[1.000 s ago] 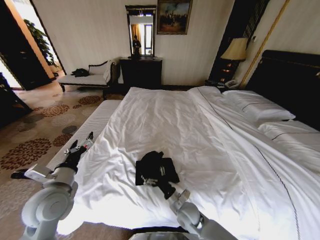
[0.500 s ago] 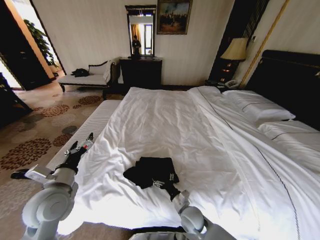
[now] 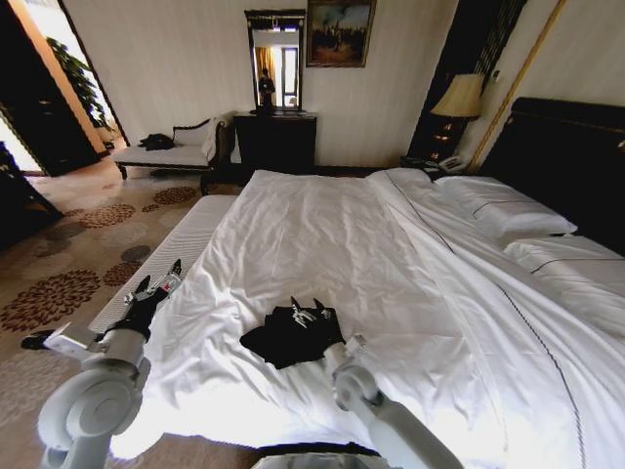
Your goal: Fold the clothes on the bed.
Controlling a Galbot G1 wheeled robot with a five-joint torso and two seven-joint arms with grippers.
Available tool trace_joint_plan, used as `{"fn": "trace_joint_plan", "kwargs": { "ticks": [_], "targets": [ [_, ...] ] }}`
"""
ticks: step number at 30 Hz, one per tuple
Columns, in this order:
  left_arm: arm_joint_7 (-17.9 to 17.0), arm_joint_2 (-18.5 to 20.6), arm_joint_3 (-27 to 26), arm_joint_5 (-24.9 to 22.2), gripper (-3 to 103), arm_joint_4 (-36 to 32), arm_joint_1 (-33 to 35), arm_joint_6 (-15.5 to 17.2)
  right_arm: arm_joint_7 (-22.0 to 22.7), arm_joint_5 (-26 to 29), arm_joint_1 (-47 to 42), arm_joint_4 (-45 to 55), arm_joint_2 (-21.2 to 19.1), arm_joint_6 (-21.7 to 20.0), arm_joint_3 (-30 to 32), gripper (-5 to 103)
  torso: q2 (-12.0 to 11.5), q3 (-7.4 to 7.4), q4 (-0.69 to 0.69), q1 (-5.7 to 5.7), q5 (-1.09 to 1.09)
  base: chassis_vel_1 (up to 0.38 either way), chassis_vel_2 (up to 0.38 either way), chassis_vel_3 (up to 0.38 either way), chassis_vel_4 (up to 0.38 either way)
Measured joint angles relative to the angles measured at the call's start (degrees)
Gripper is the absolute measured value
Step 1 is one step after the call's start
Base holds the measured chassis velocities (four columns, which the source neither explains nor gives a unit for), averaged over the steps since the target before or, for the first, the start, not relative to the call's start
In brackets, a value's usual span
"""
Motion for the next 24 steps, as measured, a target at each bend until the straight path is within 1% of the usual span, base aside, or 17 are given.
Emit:
{"fn": "trace_joint_plan", "kwargs": {
  "ticks": [6, 10, 11, 15, 18, 20, 21, 23, 24],
  "targets": [
    [-0.7, -0.5, -0.7, 0.4, 100, 0.4, 0.4, 0.7, -1.2, 0.0, 1.7, -3.4, 1.9, 0.1, -4.3, 100, 0.0, 0.00, -0.01, 0.00, 0.00, 0.000, 0.000, 0.000, 0.000],
    [-0.9, -0.9, -1.2, 0.5, 100, 0.4, 0.5, 1.0, -3.5, -2.1, 2.6, -6.6, 3.3, 1.7, -8.5, 100, 0.0, 0.00, -0.01, 0.00, 0.00, 0.000, 0.000, 0.000, 0.000],
    [-0.9, -0.9, -1.2, 0.5, 100, 0.4, 0.5, 1.0, -3.5, -2.1, 2.6, -6.6, 3.3, 1.7, -8.5, 100, 0.0, 0.00, -0.01, 0.00, 0.00, 0.000, 0.000, 0.000, 0.000],
    [-1.1, -1.0, -2.1, 0.6, 100, 0.4, 1.0, 1.0, -6.3, -3.9, 3.5, -9.2, 4.7, 3.3, -11.7, 100, 0.0, 0.00, -0.01, 0.00, 0.00, 0.000, 0.000, 0.000, 0.000],
    [-1.1, -1.0, -2.4, 0.6, 100, 0.5, 1.1, 1.0, -7.5, -4.3, 4.0, -10.0, 5.3, 4.1, -12.7, 100, 0.0, 0.00, 0.00, 0.00, 0.00, 0.000, 0.000, 0.000, 0.000],
    [-1.1, -1.0, -2.4, 0.7, 100, 0.7, 1.1, 1.0, -8.9, -5.4, 4.2, -10.0, 5.6, 5.5, -13.5, 100, 0.0, 0.00, 0.00, 0.00, 0.01, 0.000, 0.000, 0.000, 0.000],
    [-1.1, -1.0, -2.4, 0.7, 100, 0.7, 1.1, 1.0, -8.9, -5.4, 4.2, -10.0, 5.6, 5.5, -13.5, 100, 0.0, 0.00, 0.00, 0.00, 0.01, 0.000, 0.000, 0.000, 0.000],
    [-1.1, -1.3, -2.2, 0.9, 100, 1.0, 1.0, 1.0, -9.6, -6.7, 4.2, -7.8, 5.2, 6.7, -13.9, 100, 0.0, 0.00, 0.00, 0.00, 0.02, 0.000, 0.000, 0.000, 0.000],
    [-1.1, -1.5, -1.9, 1.2, 100, 1.2, 0.9, 1.0, -10.0, -7.4, 4.0, -5.3, 4.3, 7.3, -13.5, 100, 0.0, 0.00, 0.00, 0.00, 0.01, 0.000, 0.000, 0.000, 0.000]
  ]
}}
